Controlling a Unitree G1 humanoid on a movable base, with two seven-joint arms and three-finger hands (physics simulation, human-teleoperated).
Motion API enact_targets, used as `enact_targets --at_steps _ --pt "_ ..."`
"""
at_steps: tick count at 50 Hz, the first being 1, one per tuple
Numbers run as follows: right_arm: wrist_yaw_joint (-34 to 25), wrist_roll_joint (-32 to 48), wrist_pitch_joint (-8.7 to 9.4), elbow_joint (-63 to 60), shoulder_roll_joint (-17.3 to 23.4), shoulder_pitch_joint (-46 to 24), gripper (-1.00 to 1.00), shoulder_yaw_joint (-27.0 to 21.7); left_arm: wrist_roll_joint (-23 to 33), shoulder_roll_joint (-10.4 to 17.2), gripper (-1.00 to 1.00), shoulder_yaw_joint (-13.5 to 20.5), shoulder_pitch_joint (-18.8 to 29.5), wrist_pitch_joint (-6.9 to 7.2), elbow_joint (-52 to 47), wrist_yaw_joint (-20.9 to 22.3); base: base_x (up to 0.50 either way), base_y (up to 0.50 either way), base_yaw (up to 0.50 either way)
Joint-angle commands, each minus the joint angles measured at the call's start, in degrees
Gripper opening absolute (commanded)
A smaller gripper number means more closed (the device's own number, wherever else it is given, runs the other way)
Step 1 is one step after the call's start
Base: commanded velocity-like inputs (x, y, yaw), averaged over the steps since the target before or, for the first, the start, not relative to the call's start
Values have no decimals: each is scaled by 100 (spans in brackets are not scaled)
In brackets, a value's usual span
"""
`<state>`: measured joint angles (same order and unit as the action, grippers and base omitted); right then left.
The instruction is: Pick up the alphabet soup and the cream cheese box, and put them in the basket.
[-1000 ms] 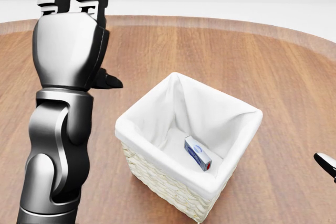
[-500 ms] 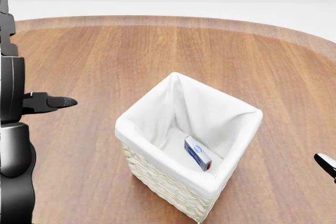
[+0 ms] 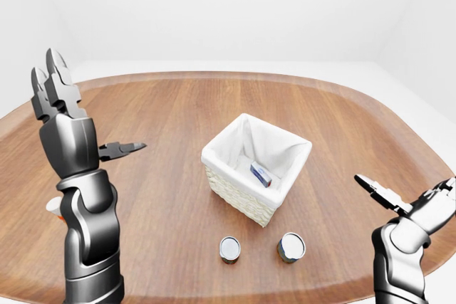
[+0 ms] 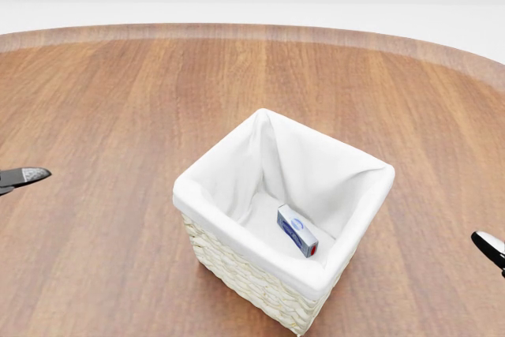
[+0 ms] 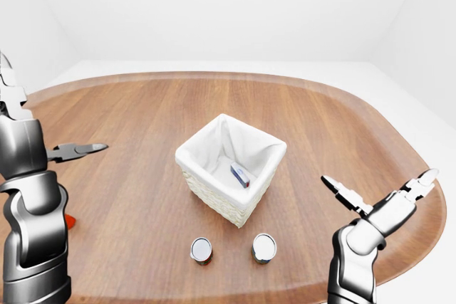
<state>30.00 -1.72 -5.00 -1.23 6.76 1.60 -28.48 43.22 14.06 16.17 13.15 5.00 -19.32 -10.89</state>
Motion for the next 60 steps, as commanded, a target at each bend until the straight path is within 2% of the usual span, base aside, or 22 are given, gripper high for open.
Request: enact_targets --at_steps 1,31,33,38,60 --pt "0 16 0 4 9 -6 100 3 -179 109 100 219 -185 0 -151 40 0 0 0" --pt "0 17 0 5 8 -6 100 2 -171 100 100 226 -184 0 -148 46 0 0 0" --pt "0 128 0 381 53 -65 100 40 -29 110 100 200 -197 0 -171 0 0 0 0" --pt "0 263 0 831 79 -77 100 192 -117 108 100 272 -180 0 -152 5 0 0 0" --pt "0 290 0 938 57 4 100 273 11 119 100 317 -226 0 -361 63 0 0 0"
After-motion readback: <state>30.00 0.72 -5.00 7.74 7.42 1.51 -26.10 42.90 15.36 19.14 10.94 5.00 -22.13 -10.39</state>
